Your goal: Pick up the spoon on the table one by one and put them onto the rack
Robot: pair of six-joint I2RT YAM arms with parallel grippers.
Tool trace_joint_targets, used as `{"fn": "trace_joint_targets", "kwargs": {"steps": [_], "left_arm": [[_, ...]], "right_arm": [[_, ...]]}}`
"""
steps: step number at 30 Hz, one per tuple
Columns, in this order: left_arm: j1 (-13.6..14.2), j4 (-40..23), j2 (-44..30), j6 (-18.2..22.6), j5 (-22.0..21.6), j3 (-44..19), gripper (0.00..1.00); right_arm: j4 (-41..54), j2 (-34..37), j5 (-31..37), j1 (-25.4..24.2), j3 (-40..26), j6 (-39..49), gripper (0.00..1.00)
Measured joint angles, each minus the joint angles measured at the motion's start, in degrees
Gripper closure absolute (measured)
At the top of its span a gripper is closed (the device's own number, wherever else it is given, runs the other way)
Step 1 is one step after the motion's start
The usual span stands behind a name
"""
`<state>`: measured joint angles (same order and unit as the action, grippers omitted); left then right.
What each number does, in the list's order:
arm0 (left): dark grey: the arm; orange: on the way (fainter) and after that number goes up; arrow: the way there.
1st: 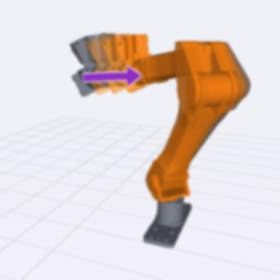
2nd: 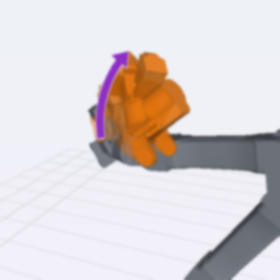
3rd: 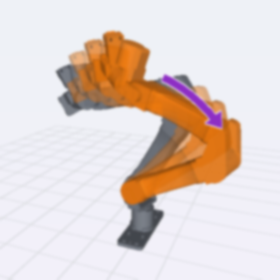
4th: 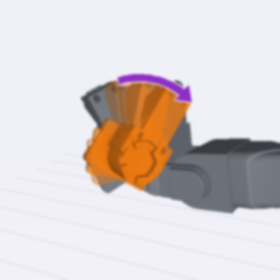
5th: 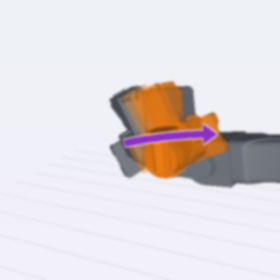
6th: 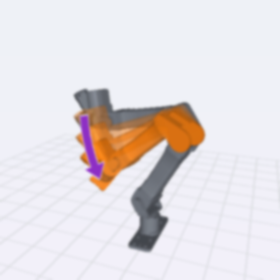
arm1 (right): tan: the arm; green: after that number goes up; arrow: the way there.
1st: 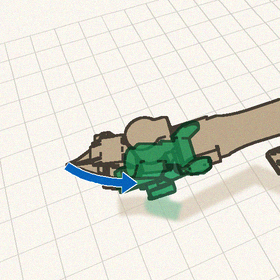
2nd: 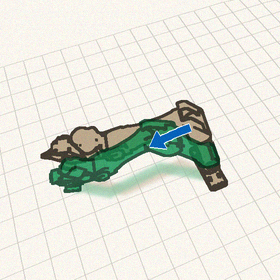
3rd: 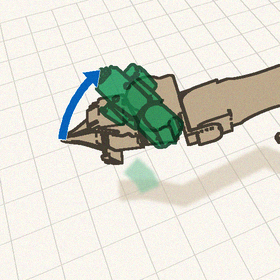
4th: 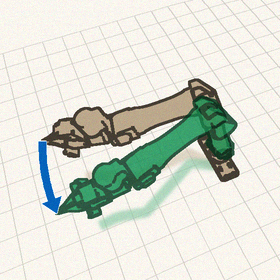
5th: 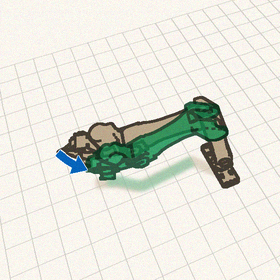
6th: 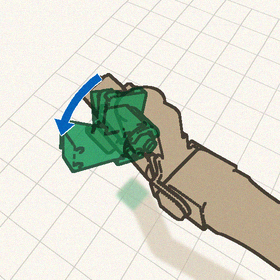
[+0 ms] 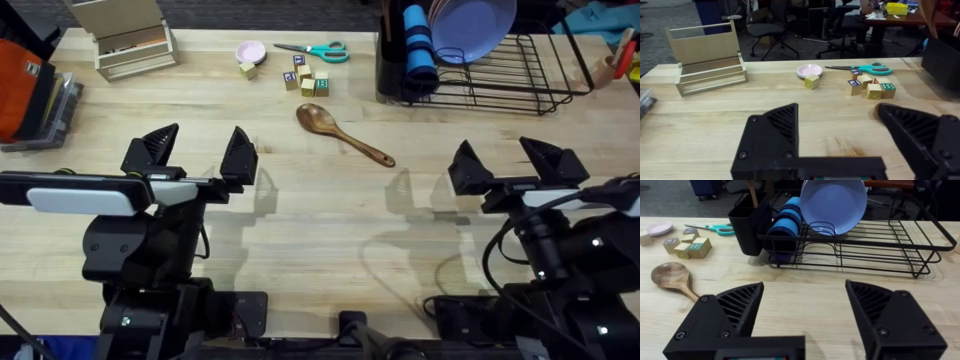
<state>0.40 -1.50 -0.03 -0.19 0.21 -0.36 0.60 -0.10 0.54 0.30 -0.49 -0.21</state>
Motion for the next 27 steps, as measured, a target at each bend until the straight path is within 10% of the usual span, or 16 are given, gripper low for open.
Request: {"fn": "trace_joint_targets", "kwargs": {"steps": [20, 27], "left_arm": [[0.00, -3.56, -0.02, 0.00, -0.02, -0.25, 0.009], [0.00, -11.40, -0.26, 0.00, -0.02, -5.83, 0.008]], "right_arm": [[1.61, 0.04, -0.22, 0.00, -0.25, -1.17, 0.005], [19.88, 0.11, -1.98, 0.00, -6.80, -2.77, 0.005]]}}
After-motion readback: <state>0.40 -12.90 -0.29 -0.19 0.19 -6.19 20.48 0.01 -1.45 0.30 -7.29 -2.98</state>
